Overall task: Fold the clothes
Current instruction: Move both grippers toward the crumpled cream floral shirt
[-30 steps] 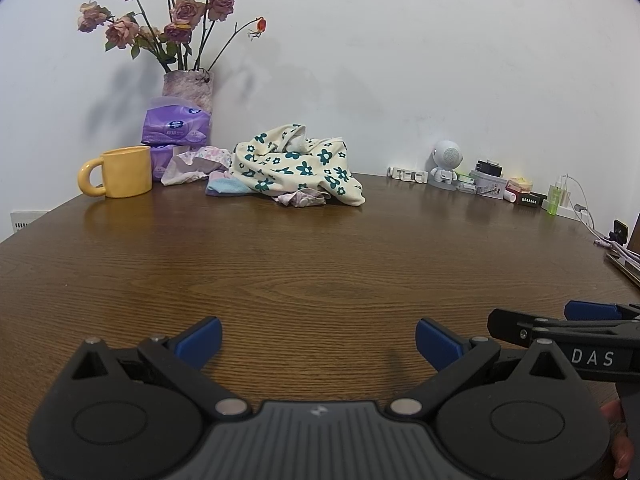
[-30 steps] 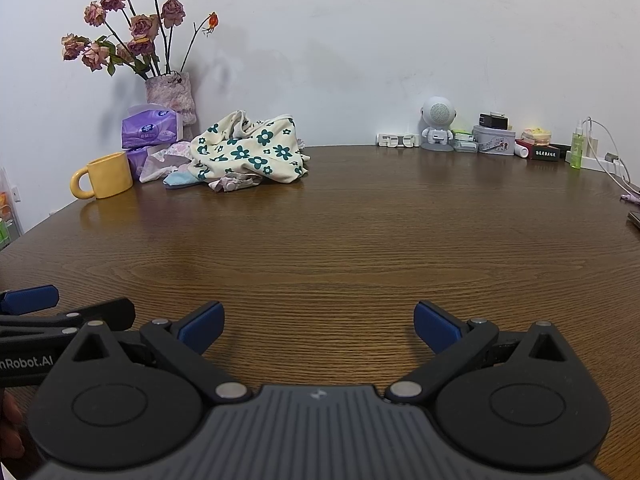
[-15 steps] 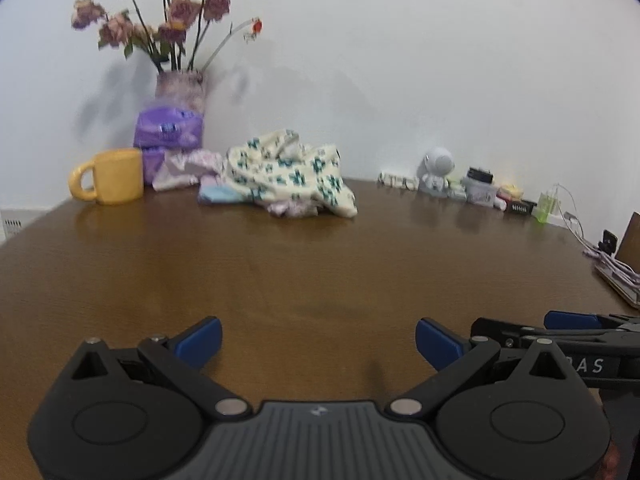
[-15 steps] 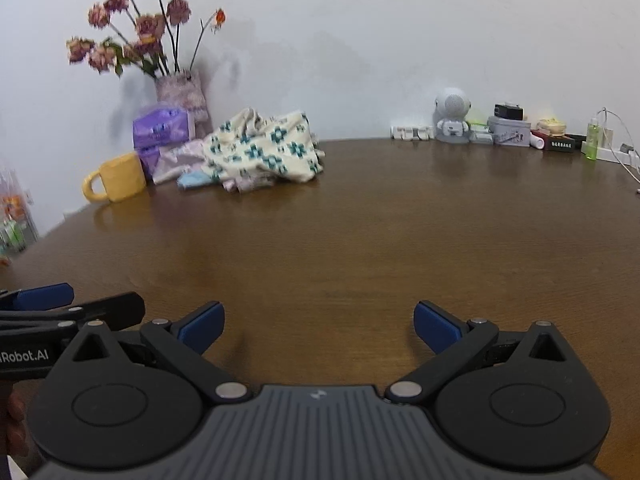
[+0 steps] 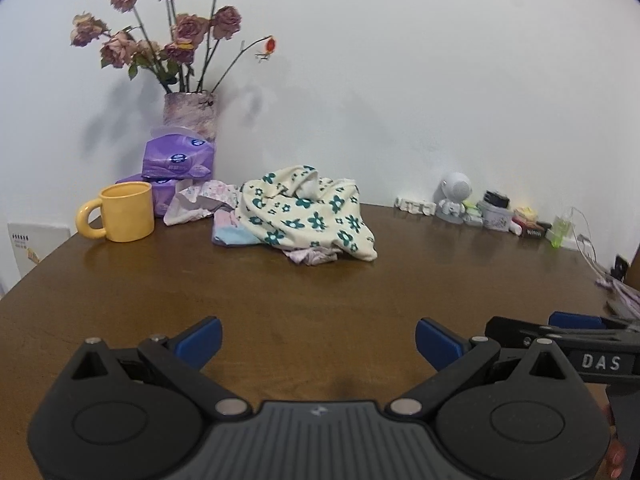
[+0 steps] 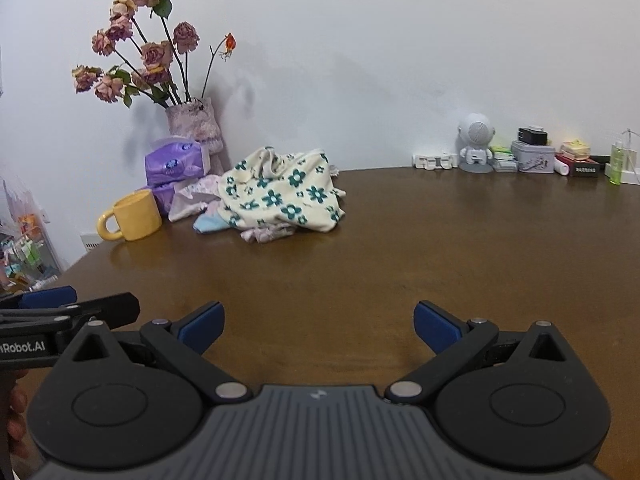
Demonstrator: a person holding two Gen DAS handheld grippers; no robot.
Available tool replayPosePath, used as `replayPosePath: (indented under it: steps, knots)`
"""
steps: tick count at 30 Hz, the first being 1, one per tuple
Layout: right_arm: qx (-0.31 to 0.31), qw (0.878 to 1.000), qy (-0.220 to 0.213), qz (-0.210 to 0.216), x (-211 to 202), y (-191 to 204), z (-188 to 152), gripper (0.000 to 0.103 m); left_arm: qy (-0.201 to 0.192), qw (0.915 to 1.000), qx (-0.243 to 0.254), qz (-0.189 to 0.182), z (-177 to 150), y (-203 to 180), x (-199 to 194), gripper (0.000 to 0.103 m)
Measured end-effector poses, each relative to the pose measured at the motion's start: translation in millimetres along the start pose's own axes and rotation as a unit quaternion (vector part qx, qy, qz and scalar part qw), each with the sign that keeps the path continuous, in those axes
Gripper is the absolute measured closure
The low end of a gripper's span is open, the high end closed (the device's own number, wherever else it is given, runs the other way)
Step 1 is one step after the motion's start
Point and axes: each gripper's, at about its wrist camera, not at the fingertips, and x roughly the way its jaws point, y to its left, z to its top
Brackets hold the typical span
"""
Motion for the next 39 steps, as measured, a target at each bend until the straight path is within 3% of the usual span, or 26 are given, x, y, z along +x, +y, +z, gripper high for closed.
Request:
replayPosePath:
  steps: [9,14,29,39]
  knots:
    - [-0.01,0.999,-0.019,0.043,22.1,-3.8,53.1,0.0,0.002,0.9999,0.009,-0.014,54.4,7.9,26.7,0.0]
    - [-0.039,0.998,-0.021,0.047,44.3,-0.1,86.6,0.0,0.01,0.9992,-0.005,-0.037,85.4,11.2,45.4,0.0]
    - [-0.036,0.999,0.002,0.031,136.7,-10.1,167.9,0.0,-0.042,0.9985,0.024,0.025,160.7,11.0,120.5,0.0]
    - [-0.042,0.998,0.029,0.024,201.7,-20.7,214.0,0.0,-0.005,0.9992,0.009,0.039,204.0,24.5,191.1,0.0]
